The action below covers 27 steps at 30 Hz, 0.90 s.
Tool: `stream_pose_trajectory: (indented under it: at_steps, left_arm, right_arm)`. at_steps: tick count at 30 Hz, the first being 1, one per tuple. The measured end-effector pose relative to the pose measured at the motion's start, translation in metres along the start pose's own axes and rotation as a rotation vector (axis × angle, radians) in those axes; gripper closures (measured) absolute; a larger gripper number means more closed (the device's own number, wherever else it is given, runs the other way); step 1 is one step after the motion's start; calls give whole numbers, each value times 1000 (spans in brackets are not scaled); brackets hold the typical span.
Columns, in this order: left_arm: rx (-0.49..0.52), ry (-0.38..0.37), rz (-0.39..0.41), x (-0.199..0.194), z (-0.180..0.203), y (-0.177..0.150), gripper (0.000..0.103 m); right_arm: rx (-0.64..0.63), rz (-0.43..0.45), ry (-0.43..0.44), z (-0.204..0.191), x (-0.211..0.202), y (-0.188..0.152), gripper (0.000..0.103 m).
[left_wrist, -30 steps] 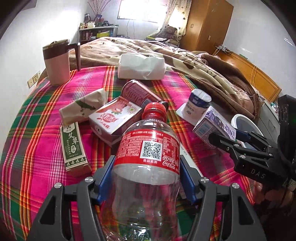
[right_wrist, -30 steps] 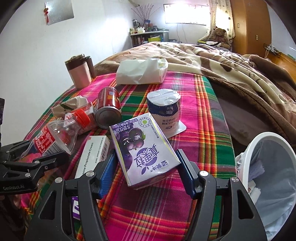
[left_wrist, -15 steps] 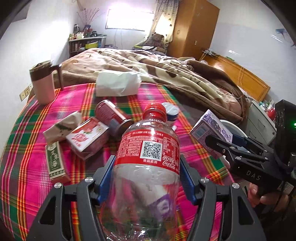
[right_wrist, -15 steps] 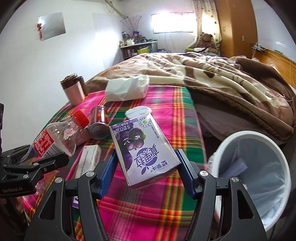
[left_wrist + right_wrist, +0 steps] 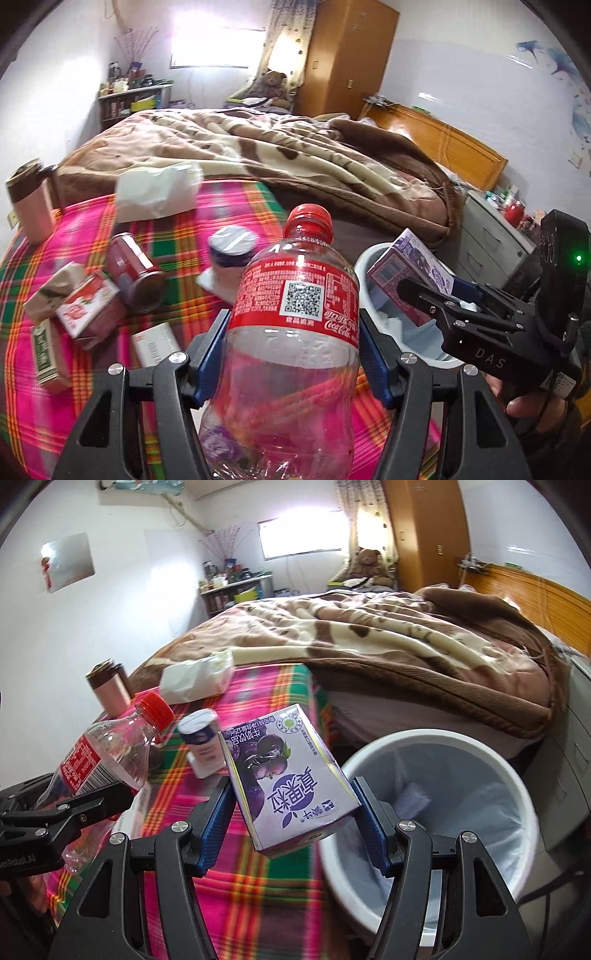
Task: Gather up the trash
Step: 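Lift the bottle and juice box and carry both over the white bin, then open both tools to drop the bottle and juice box into the bin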
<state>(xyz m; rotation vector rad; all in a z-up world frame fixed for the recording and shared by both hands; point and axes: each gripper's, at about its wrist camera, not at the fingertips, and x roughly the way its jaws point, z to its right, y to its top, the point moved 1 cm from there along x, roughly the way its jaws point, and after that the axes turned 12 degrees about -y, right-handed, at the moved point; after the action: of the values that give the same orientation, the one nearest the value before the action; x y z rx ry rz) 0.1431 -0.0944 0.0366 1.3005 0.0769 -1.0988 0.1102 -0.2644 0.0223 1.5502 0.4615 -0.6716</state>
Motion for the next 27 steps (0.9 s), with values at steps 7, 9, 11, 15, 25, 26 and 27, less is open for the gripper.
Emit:
stream_pose_trajectory:
  at_steps: [7, 9, 11, 15, 25, 26, 27]
  left_arm:
    - [37, -46, -19, 25, 32, 7, 36]
    - [43, -62, -26, 32, 41, 9, 36]
    - [50, -74, -33, 38, 50, 10, 36]
    - [59, -104, -49, 51, 66, 11, 36]
    - [82, -156, -91, 84, 98, 11, 36]
    - [90, -157, -96, 88, 101, 11, 36]
    - [93, -162, -103, 92, 103, 11, 36]
  right_arm:
    - [50, -2, -62, 34, -2, -3, 38]
    - [63, -3, -77, 41, -1, -5, 38]
    - [80, -7, -93, 50, 0, -6, 38]
    - [101, -15, -116, 64, 2, -8, 38]
    - [126, -50, -178, 100, 11, -14, 38]
    - [130, -52, -181, 103, 12, -14, 38]
    - [132, -54, -184, 105, 12, -15, 38]
